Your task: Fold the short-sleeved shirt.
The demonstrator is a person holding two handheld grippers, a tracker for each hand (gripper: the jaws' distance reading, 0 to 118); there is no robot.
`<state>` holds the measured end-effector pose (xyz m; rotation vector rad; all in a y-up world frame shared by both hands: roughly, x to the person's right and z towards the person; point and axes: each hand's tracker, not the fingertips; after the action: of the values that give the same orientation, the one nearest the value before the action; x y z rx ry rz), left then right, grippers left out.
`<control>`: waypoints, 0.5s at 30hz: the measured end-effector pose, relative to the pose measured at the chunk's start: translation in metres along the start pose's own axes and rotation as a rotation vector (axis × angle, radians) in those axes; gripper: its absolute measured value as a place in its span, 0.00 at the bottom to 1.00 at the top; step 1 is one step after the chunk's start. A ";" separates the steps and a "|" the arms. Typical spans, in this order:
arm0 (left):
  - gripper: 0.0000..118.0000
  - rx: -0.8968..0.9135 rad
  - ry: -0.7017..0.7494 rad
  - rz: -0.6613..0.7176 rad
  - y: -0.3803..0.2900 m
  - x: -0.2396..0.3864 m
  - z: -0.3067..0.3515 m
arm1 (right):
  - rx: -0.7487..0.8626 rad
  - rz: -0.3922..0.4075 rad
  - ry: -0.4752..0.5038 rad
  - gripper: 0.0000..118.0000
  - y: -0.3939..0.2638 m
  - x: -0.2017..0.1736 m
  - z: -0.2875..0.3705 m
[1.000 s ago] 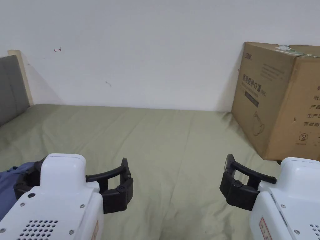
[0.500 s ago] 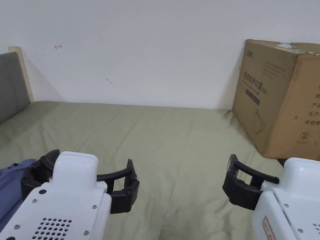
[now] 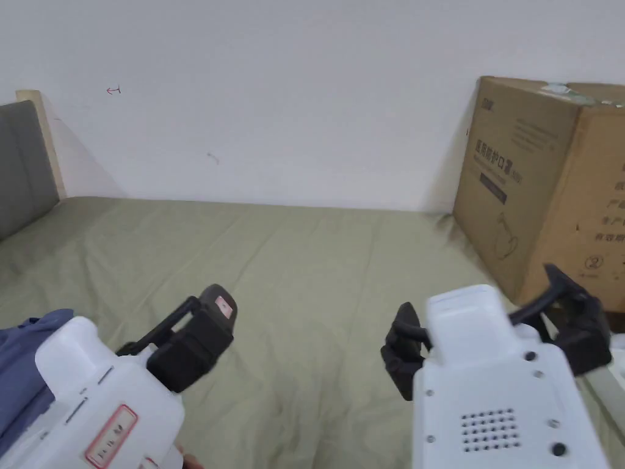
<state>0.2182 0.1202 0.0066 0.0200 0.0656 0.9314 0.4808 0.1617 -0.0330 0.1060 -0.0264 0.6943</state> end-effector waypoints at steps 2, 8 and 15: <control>1.00 -0.046 0.012 0.188 -0.002 -0.025 -0.007 | 0.032 0.236 0.075 1.00 -0.002 -0.018 0.004; 1.00 -0.060 0.187 0.193 -0.008 -0.033 -0.009 | -0.025 0.238 0.222 1.00 -0.011 -0.047 0.006; 1.00 0.057 0.098 -0.407 0.006 0.036 -0.001 | -0.100 -0.447 0.279 1.00 -0.019 0.010 -0.013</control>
<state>0.2347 0.1528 0.0045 0.0130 0.1798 0.5233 0.5006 0.1553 -0.0470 -0.0811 0.2241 0.2558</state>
